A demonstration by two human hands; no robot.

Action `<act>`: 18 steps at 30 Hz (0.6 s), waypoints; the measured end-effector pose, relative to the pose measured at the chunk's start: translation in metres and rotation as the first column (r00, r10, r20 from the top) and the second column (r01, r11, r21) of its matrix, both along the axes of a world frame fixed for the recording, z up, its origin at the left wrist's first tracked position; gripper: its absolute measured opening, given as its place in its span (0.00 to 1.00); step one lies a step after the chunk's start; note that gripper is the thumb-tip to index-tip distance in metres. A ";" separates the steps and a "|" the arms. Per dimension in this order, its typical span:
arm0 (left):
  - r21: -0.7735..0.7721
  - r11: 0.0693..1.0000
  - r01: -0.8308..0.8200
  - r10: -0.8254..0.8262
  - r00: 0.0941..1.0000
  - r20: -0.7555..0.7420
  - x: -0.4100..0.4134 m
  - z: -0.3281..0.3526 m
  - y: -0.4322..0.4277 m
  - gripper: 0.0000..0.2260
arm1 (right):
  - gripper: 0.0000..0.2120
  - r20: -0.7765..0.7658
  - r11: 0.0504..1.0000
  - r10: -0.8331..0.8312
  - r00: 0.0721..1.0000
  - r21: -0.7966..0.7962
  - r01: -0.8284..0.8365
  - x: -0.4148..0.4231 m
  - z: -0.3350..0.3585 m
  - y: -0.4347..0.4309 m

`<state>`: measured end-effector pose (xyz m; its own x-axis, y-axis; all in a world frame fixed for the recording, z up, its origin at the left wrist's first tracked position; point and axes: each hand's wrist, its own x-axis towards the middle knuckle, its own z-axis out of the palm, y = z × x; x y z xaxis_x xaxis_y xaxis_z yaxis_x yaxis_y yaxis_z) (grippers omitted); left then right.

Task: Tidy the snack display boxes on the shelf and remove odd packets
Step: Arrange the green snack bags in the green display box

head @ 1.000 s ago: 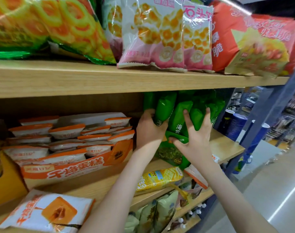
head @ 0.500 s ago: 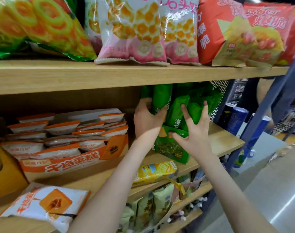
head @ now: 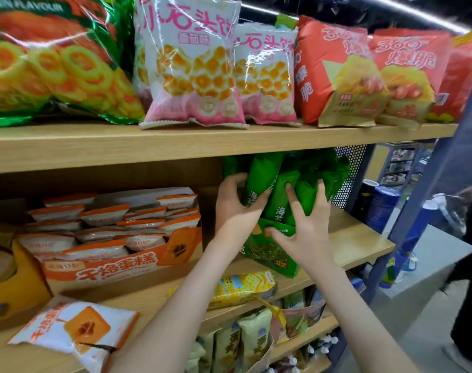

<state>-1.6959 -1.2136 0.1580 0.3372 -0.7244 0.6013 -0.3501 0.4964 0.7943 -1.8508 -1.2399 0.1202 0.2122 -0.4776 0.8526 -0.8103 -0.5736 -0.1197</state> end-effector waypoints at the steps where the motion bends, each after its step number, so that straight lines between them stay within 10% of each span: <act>1: 0.007 1.000 -0.008 0.008 1.000 0.002 -0.002 0.001 0.003 0.17 | 0.44 0.002 1.000 0.010 1.000 0.003 -0.010 -0.002 0.000 0.000; 11: 0.137 0.975 -0.173 0.128 0.948 0.290 -0.039 0.005 0.011 0.27 | 0.42 -0.005 0.988 0.153 0.988 -0.014 -0.153 -0.037 -0.004 -0.018; 18: 0.165 0.926 -0.341 0.307 0.930 0.200 -0.084 0.007 0.015 0.27 | 0.43 -0.001 0.947 0.316 0.949 0.054 -0.315 -0.079 -0.003 -0.032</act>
